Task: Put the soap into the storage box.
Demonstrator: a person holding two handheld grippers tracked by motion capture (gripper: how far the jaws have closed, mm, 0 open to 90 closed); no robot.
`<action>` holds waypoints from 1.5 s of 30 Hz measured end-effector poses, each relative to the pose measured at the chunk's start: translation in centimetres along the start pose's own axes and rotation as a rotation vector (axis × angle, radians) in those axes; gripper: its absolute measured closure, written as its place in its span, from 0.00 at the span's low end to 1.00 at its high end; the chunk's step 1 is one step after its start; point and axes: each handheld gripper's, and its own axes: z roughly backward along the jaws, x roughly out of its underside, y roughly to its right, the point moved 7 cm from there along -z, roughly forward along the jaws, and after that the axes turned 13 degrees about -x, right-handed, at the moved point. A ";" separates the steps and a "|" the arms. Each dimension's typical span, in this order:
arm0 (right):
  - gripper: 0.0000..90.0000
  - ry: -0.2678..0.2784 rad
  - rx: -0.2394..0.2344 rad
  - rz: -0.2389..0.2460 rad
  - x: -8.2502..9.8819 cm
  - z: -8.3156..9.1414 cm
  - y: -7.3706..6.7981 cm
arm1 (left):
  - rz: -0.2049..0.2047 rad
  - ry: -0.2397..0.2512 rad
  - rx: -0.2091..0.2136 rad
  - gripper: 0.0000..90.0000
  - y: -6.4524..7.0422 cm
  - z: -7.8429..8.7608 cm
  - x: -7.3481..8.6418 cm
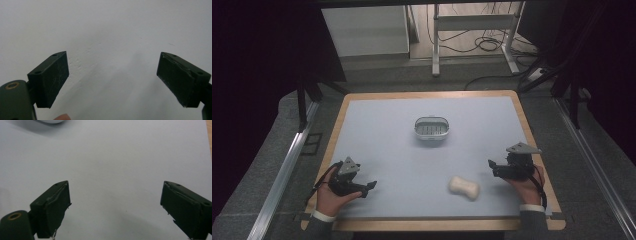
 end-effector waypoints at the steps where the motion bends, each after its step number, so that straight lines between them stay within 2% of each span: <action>1: 0.14 -0.001 -0.002 0.000 0.0 0.0 0.0 | 0.000 0.000 0.002 0.12 0.0 0.0 0.0; 3: 0.14 0.001 -0.002 -0.005 0.1 0.0 0.0 | 0.001 0.002 0.002 0.12 0.0 0.0 0.0; 5: 0.15 0.015 -0.006 -0.031 0.1 0.1 0.2 | 0.000 0.003 0.005 0.12 0.1 0.0 0.0; 10: 0.16 0.020 -0.016 -0.042 0.2 0.3 0.4 | 0.000 0.003 0.009 0.12 0.2 0.0 -0.1; 20: 0.17 -0.010 -0.019 -0.026 0.5 0.1 0.4 | 0.000 -0.003 0.012 0.12 0.2 -0.1 0.0; 26: 0.17 -0.007 -0.023 -0.034 0.5 0.3 0.5 | -0.003 -0.005 0.015 0.12 0.4 -0.2 0.0; 36: 0.17 -0.037 -0.033 -0.019 -0.1 0.5 -0.4 | 0.006 0.002 0.019 0.12 0.4 0.0 -0.1; 41: 0.18 -0.042 -0.021 -0.035 -0.2 0.6 -0.5 | 0.018 0.009 0.026 0.12 0.4 0.1 -0.1; 44: 0.18 -0.069 -0.035 -0.038 -0.1 0.7 -0.6 | 0.021 0.012 0.031 0.12 0.4 0.2 -0.2; 45: 0.18 -0.093 -0.059 -0.042 -0.2 1.0 -1.0 | 0.025 0.013 0.033 0.12 0.5 0.2 -0.2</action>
